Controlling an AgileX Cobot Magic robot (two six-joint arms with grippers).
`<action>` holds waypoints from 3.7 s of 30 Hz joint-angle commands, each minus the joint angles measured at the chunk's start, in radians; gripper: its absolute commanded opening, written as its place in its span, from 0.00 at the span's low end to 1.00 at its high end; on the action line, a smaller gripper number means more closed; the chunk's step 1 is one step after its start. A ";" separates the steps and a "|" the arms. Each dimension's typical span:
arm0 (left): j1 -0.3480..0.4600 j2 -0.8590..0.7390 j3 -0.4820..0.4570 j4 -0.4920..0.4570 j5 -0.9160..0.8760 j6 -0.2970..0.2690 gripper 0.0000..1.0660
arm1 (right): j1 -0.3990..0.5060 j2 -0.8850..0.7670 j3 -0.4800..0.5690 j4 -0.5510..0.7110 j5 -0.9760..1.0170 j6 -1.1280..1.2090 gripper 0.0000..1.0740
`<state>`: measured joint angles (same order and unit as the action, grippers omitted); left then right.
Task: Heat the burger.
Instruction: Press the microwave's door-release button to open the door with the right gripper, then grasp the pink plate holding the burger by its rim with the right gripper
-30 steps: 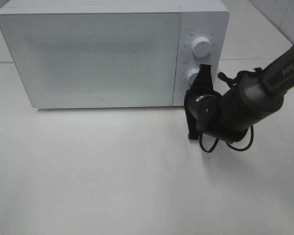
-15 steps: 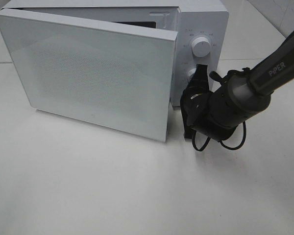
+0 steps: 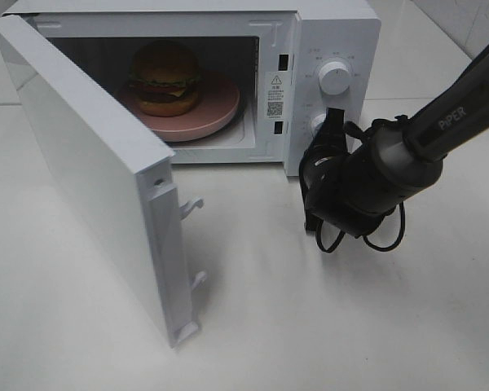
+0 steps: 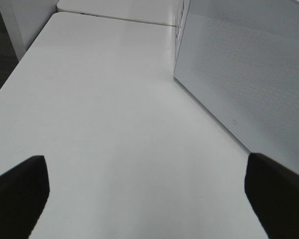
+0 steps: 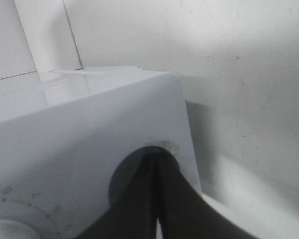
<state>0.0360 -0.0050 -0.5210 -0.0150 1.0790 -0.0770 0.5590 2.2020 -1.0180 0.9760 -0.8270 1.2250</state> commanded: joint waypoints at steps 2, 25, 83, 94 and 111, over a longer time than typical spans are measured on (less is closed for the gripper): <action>0.003 -0.015 0.001 0.000 -0.010 0.002 0.94 | -0.046 -0.003 -0.096 -0.166 -0.217 -0.018 0.00; 0.003 -0.015 0.001 0.000 -0.010 0.002 0.94 | -0.044 -0.168 0.121 -0.197 0.105 -0.146 0.00; 0.003 -0.015 0.001 0.000 -0.010 0.002 0.94 | -0.044 -0.677 0.064 -0.963 1.512 -1.922 0.06; 0.003 -0.015 0.001 0.000 -0.010 0.002 0.94 | -0.044 -0.677 0.011 -1.010 1.499 -2.431 0.07; 0.003 -0.015 0.001 0.000 -0.010 0.002 0.94 | -0.044 -0.677 0.011 -1.128 1.473 -2.760 0.10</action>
<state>0.0360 -0.0050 -0.5210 -0.0150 1.0790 -0.0770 0.5200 1.5320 -1.0040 -0.1390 0.6520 -1.5210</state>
